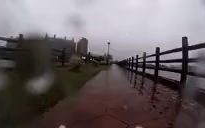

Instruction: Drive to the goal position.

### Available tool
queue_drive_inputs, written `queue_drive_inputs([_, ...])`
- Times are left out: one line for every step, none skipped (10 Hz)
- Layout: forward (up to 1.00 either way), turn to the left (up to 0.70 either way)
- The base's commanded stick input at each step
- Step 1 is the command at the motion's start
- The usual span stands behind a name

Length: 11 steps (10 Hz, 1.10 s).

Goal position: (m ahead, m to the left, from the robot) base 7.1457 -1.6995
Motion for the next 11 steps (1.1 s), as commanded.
queue_drive_inputs([0.0, 0.0])
queue_drive_inputs([0.0, 0.0])
queue_drive_inputs([0.0, 0.0])
queue_drive_inputs([0.37, 0.0])
queue_drive_inputs([1.0, -0.15])
queue_drive_inputs([1.0, -0.31])
queue_drive_inputs([1.0, -0.39])
queue_drive_inputs([1.0, -0.17])
queue_drive_inputs([1.0, 0.0])
queue_drive_inputs([1.0, 0.0])
queue_drive_inputs([1.0, 0.0])
